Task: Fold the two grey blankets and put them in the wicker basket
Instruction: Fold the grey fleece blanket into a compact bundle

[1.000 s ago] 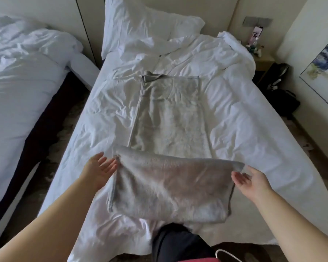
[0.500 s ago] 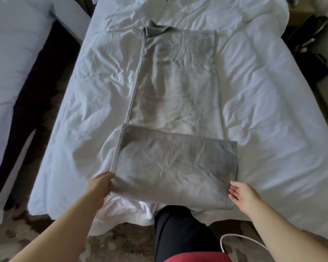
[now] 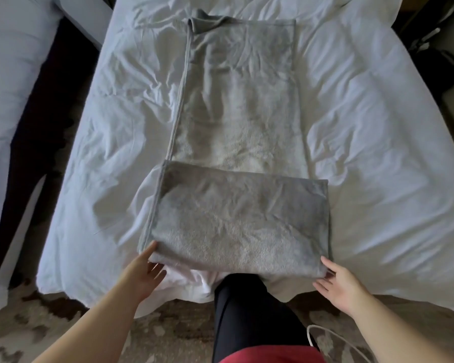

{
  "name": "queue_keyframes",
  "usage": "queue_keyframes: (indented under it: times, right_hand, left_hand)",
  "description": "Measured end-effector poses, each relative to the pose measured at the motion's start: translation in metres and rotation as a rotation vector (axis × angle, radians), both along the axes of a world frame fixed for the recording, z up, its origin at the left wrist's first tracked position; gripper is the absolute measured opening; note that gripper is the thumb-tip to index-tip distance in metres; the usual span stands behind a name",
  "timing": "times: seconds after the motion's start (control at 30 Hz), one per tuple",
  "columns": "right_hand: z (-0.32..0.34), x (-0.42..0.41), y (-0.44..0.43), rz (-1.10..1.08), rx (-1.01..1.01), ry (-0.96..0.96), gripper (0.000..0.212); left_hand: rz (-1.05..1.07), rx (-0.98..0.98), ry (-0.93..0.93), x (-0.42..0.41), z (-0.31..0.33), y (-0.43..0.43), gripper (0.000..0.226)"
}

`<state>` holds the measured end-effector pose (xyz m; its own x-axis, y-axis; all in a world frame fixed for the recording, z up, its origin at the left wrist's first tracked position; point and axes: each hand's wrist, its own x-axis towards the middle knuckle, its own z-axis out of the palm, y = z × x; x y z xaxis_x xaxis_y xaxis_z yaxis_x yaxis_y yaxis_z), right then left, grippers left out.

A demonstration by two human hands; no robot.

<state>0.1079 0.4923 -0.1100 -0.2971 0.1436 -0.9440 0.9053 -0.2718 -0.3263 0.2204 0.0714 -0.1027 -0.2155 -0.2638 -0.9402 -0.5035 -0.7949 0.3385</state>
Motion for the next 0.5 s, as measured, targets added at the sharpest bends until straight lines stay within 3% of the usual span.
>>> queue_keyframes:
  times: [0.23,0.5]
  right_hand:
    - [0.056,-0.033,-0.020,0.117,-0.031,0.039,0.013]
    - [0.197,-0.044,-0.021,0.142,-0.003,0.402,0.019]
  left_hand:
    - [0.154,-0.048,0.054,-0.049,0.058,0.002,0.026]
    - [0.134,-0.181,0.303,-0.039,0.193,-0.017,0.022]
